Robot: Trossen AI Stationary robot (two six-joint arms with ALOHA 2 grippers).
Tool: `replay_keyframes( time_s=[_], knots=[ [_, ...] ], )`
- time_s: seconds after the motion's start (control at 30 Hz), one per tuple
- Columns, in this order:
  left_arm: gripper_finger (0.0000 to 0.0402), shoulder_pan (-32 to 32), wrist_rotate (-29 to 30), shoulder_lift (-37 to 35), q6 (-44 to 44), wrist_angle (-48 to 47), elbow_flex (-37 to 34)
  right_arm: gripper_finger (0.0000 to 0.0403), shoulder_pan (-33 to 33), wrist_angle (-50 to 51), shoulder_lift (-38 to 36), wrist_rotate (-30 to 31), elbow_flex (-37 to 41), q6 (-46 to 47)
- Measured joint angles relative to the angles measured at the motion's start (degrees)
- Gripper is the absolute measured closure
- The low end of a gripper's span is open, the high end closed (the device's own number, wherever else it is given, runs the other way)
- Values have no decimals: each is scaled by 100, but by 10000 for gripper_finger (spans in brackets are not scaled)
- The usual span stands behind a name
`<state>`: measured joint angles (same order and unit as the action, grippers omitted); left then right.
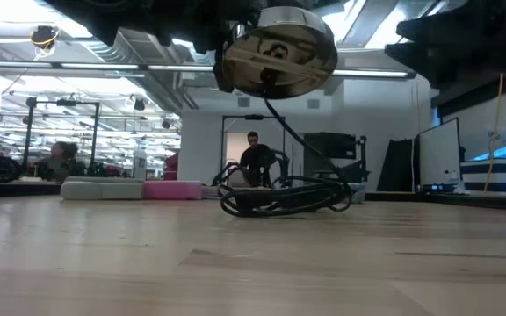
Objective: Screw lightbulb
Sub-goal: Remove the white lightbulb from the desk lamp
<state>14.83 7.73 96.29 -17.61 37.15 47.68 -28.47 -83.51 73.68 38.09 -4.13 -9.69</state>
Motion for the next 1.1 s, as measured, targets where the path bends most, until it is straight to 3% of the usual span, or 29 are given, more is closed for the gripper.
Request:
replay_keyframes(
  time_s=[0.3,0.47,0.63,0.8,1.1],
  knots=[
    [222,0,245,11,311,146,0,134,0,565,489,289,-888,-278],
    [222,1,258,13,311,122,0,134,0,1449,499,291,-1458,-231],
    [222,4,258,13,426,67,0,134,42,2502,499,54,-2107,384],
    [222,13,258,13,457,72,0,134,411,3105,529,-925,-2479,1062],
    [222,13,258,18,457,-137,-2,134,1098,3047,1150,-2397,-2789,1702]
  ],
)
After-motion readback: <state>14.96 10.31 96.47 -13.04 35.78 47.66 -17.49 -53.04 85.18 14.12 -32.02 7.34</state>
